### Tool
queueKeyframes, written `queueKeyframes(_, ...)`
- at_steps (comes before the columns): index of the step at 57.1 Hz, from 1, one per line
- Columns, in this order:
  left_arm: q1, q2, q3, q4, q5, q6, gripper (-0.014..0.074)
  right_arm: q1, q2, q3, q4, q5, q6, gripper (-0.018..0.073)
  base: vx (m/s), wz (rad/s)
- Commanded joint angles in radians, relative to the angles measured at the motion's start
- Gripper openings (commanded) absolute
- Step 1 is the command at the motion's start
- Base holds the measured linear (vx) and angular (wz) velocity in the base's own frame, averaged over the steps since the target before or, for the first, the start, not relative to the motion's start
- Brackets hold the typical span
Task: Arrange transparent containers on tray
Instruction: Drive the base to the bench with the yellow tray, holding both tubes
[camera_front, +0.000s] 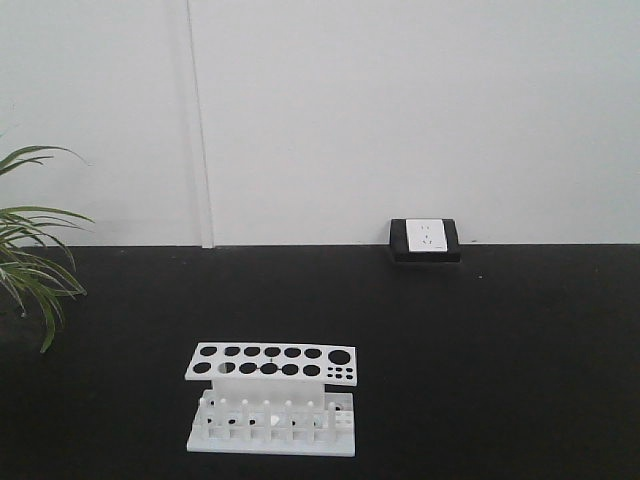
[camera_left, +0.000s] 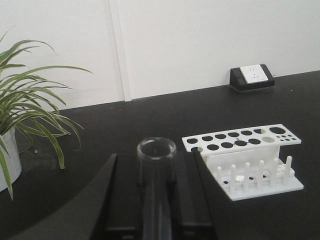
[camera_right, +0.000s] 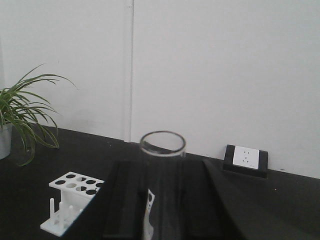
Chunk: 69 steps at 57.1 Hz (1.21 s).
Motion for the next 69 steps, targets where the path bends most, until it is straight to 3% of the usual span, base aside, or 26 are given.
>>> queueKeyframes(1, -0.004, 0.001, -0.03, -0.003, -0.08, -0.006, -0.0001, -0.004, 0.002, -0.03, -0.005, 0.005, -0.003, -0.0011, -0.03, 0.02)
queueKeyframes(30, -0.004, 0.003, -0.03, -0.003, -0.079, -0.006, -0.0001, -0.004, 0.002, -0.03, -0.005, 0.011, -0.003, -0.0011, -0.17, 0.12)
queueKeyframes(69, -0.004, 0.003, -0.03, -0.003, -0.079, -0.006, -0.0001, -0.004, 0.002, -0.03, -0.005, 0.012, -0.003, -0.0011, -0.32, 0.37)
